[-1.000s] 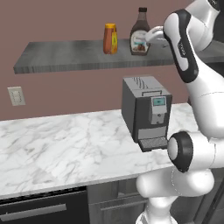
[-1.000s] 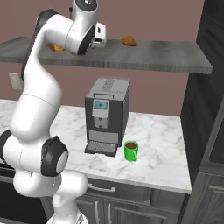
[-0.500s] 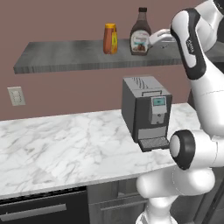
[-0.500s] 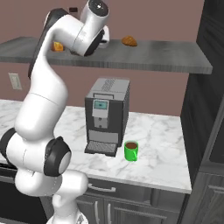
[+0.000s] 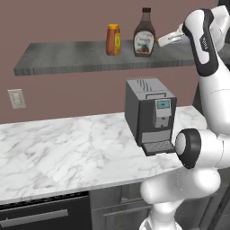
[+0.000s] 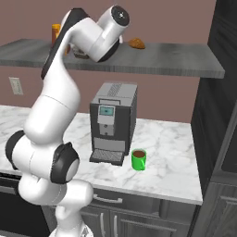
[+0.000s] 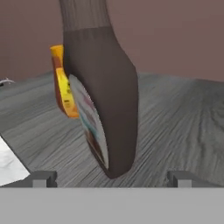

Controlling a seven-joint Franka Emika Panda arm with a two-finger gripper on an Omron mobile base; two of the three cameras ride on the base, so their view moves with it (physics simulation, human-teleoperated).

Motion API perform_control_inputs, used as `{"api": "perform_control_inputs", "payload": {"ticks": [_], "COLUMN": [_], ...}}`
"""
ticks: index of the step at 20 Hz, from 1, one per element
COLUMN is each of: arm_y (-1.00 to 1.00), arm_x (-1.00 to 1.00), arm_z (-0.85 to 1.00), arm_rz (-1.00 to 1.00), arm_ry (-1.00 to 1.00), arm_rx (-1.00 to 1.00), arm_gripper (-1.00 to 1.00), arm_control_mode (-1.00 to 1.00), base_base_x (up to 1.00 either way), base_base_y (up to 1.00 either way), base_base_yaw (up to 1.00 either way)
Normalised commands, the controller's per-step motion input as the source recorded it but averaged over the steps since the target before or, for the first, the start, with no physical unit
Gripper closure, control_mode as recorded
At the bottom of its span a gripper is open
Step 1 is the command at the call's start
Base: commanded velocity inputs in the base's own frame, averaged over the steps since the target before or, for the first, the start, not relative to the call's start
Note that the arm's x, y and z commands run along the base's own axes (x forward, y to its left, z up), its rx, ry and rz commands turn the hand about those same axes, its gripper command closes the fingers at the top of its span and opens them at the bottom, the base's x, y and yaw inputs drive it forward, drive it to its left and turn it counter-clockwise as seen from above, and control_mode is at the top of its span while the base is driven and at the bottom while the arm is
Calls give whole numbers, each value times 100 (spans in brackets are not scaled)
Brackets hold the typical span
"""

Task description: Pick the syrup bottle and honey bottle from the shelves and place them next to the mug.

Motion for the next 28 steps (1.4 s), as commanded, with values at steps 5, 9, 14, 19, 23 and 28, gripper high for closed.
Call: {"api": "perform_control_inputs", "payload": {"ticks": [5,9,14,19,23,28], "arm_y": [0,0,0,0,0,1], "arm_x": [3,1,2,7,21,23], "arm_z": [6,10,0,-1,0,0], "arm_rz": [13,10,2,0,0,0], "arm_ry": [-1,2,2,0,0,0], "arm_rx": [13,5,0,0,0,0], "arm_gripper": [-100,-100,-100,-100,-100,-100], "arm_control_mode": [-100,-100,-100,-100,-100,-100], "base_base_x": [0,0,0,0,0,0], "base_base_y": [0,0,0,0,0,0], "base_base_yaw": [0,0,0,0,0,0]}}
